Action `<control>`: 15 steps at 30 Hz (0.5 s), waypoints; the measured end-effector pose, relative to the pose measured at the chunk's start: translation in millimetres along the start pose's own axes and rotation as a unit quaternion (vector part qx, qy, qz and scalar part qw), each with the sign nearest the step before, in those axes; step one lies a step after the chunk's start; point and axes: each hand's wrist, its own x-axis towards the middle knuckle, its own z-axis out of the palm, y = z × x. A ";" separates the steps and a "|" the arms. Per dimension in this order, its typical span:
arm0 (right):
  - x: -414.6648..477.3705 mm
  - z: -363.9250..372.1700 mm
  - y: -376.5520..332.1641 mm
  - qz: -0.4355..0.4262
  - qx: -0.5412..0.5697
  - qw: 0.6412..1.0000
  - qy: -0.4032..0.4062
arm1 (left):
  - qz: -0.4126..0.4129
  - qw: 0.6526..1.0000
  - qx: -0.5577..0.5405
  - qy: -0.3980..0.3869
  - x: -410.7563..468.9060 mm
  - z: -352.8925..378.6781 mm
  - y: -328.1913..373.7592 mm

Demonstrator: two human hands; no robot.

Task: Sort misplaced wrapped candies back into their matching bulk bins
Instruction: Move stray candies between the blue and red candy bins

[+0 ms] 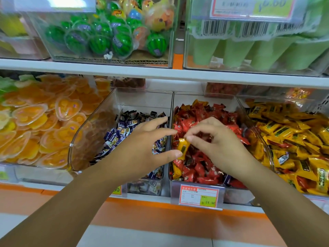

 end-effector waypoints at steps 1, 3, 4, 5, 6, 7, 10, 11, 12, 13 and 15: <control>0.8 0.2 -2.5 0.001 0.037 0.999 0.034 | -0.002 1.000 -0.006 0.006 0.4 0.6 2.0; 2.7 2.5 -7.1 -0.005 0.062 0.995 0.073 | -0.005 1.000 -0.015 0.024 2.2 3.1 5.5; 3.3 4.0 -9.0 -0.012 0.062 0.995 0.083 | -0.006 0.999 -0.016 0.034 3.7 4.9 6.8; 3.6 4.9 -10.5 -0.018 0.060 0.994 0.090 | -0.007 0.999 -0.012 0.046 5.2 7.0 8.1; 3.8 5.3 -11.5 -0.023 0.060 0.994 0.094 | -0.008 0.998 -0.006 0.060 6.7 9.5 9.0; 3.9 5.5 -12.7 -0.026 0.060 0.993 0.096 | -0.008 0.997 -0.003 0.074 7.9 12.2 9.7; 4.3 7.5 -13.6 -0.022 0.062 0.994 0.086 | -0.003 0.994 0.000 0.112 13.0 17.8 11.5; 4.6 8.0 -13.2 -0.013 0.057 0.995 0.085 | 0.000 0.992 0.003 0.123 13.8 18.8 12.4; 4.8 7.4 -12.5 0.000 0.047 0.995 0.089 | 0.001 0.990 -0.006 0.138 14.8 19.1 12.7; 4.9 5.2 -12.4 0.011 0.037 0.995 0.096 | 0.000 0.987 -0.028 0.159 14.8 16.6 15.0; 4.8 -2.7 -10.7 0.013 0.021 0.996 0.085 | -0.008 0.970 -0.115 0.213 13.2 7.4 19.8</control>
